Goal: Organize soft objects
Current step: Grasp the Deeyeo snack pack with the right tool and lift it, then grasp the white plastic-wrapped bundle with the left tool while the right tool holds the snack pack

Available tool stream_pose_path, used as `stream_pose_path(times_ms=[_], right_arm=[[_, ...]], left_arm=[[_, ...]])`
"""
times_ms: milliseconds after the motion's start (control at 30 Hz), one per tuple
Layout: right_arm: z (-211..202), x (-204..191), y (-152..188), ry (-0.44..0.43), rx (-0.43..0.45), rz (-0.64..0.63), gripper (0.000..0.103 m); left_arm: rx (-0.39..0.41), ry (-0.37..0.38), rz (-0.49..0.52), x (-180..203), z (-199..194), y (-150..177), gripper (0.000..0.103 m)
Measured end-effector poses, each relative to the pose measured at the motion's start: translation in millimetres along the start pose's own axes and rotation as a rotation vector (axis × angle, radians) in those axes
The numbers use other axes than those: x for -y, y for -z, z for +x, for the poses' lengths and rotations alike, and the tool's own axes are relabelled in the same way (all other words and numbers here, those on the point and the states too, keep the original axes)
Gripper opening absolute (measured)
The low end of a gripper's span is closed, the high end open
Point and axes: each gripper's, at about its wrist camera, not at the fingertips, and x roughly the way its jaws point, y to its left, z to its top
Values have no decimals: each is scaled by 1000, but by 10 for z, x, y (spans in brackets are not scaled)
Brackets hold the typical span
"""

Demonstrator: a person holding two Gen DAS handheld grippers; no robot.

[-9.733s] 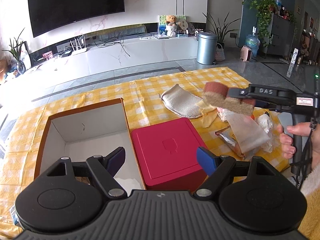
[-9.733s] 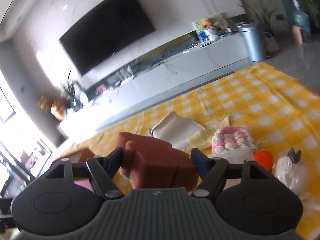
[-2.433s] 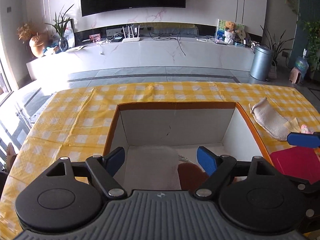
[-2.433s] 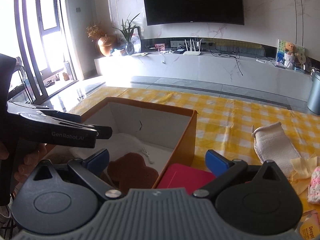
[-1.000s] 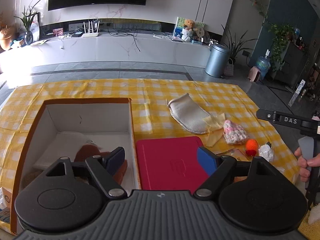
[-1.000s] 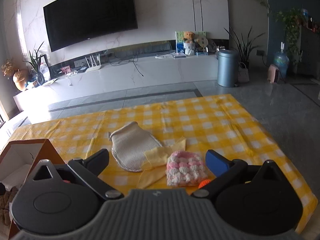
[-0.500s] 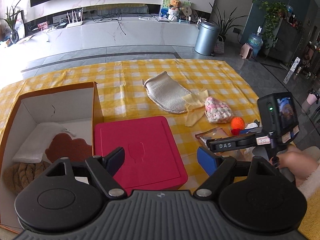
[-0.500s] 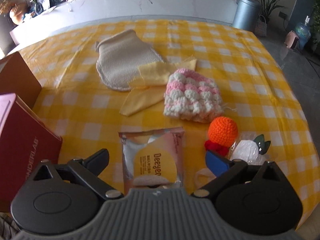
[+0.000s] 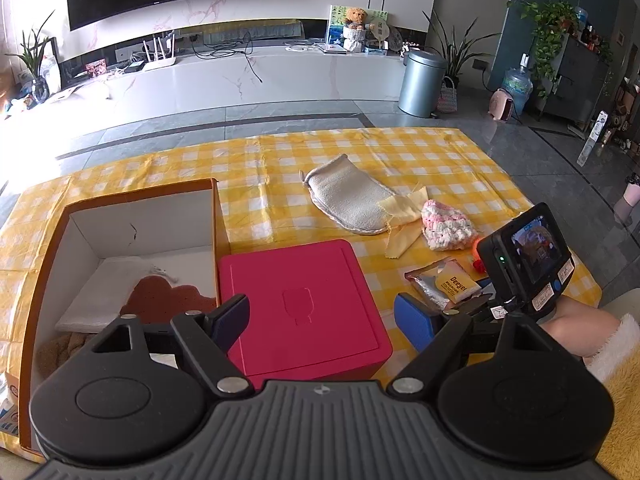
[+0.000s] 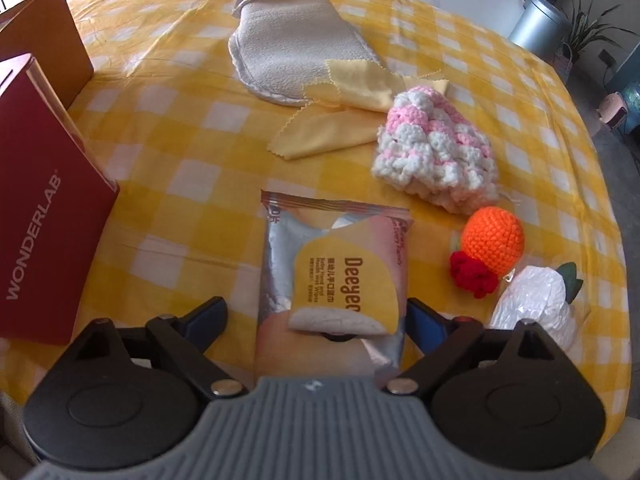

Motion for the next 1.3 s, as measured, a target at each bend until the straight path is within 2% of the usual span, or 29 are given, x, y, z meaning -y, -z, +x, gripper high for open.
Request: stream_pose_path(times_ms=[33,100,133,367,467,533,633,733,833,1033,1167,1300], right_arm=[[1,13,7,-25,14,8,84],[-17,40,12,-28,34,30,72],[-31,41,5,-26,45,37,59],[-136,105,11,-55,94,96,54],[-514,240,59,-116,234,167,53],[-843,379,102,-151,361,241,53],[-1247,574,223,-158,509,338,54],[-1480,731,372,-132,586,385,54],[-1570,904,527,-92,612,442,54],[-1592,1214,741,20,599,582,54],[-1530,1302,788,13,589,609,54],[-1499,1322,798,25,580,617,54]], left_arm=[[-5,-9,-2,-8,-3,-5,96],[-9,-15,-9,-25,-30,-10,96],[-9,-14,-12,-29,-53,-10,96],[1,-14,9,49,-179,-50,96],[1,-15,46,142,-175,-72,96],[-2,-10,73,224,-137,-86,96],[-20,7,98,360,-23,-98,96],[-79,54,127,515,141,-126,96],[-152,122,173,711,322,-152,95],[-203,219,219,1155,684,-202,95],[-311,342,243,1461,999,-205,95],[-357,391,226,1690,1269,-165,95]])
